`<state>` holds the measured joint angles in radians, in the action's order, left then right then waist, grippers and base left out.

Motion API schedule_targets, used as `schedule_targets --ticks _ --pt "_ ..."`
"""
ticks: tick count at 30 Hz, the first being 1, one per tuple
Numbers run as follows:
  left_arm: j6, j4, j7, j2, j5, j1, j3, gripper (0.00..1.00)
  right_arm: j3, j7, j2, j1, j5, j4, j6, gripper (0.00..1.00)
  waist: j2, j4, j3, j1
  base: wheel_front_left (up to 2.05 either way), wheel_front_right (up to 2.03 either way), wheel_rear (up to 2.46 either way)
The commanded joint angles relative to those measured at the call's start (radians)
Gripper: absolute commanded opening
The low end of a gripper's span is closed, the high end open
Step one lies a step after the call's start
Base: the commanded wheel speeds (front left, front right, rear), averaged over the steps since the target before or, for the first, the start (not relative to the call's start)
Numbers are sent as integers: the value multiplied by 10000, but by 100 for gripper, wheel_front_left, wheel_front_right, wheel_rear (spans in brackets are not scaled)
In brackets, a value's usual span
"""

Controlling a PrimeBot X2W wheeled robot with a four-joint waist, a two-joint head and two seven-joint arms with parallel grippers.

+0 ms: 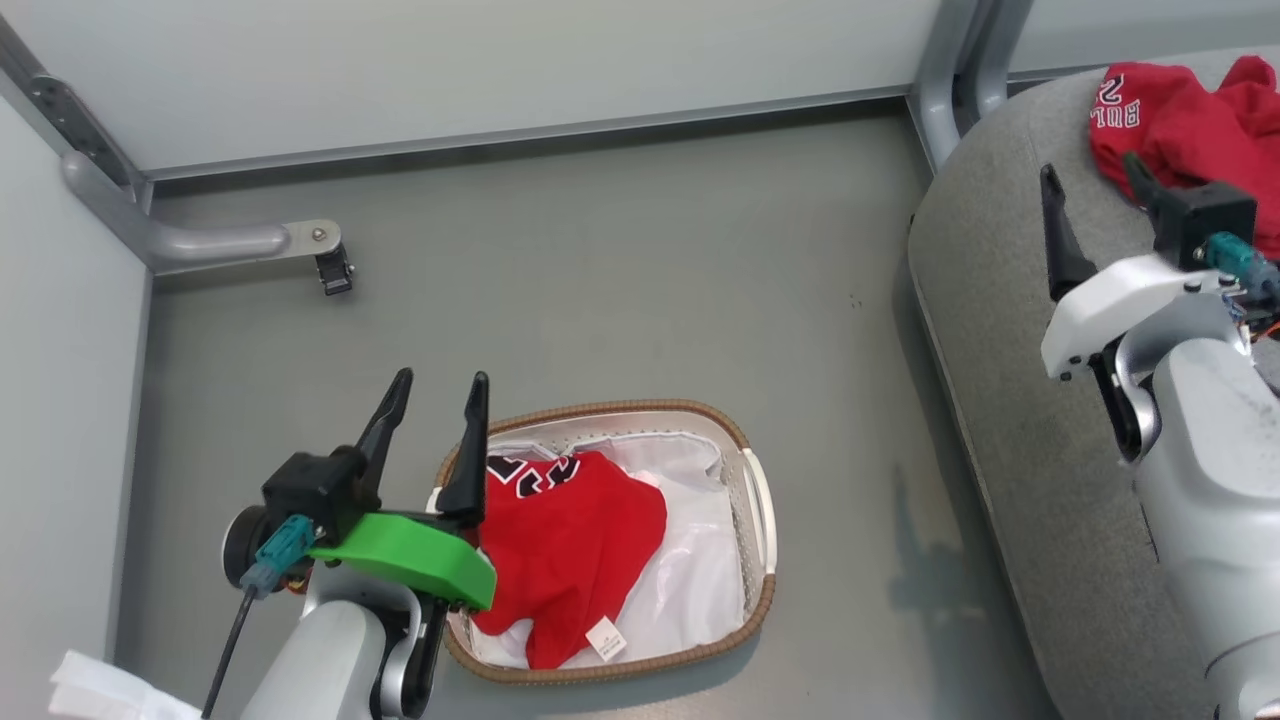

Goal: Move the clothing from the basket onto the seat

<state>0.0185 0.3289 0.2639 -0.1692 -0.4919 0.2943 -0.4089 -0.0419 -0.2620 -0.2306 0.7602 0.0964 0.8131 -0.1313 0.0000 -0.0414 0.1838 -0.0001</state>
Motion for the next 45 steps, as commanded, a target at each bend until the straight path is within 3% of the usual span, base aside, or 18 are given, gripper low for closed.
schedule_targets --ticks 1,10,16,22,45 --pt "60 -27 8 68 108 -327 243 100 97 -41 84 -501 23 -370 12 100 0 348 -378 1 0 0 0" --pt "157 -202 8 413 512 -1549 1399 100 464 -30 1447 -3168 -296 -2969 10 100 0 475 -784 1 0 0 0" --pt "320 -281 8 607 791 -2046 1791 100 759 -32 1772 -4803 -264 -4272 10 100 0 563 -981 1 0 0 0" --pt "398 -415 8 849 974 -2421 2039 100 278 -31 1777 -5998 291 -5127 10 100 0 569 -1142 1 0 0 0" --pt "668 -327 9 1099 1202 -2876 2412 100 -141 -33 1783 -6897 817 -5465 10 100 0 542 -1404 1 0 0 0"
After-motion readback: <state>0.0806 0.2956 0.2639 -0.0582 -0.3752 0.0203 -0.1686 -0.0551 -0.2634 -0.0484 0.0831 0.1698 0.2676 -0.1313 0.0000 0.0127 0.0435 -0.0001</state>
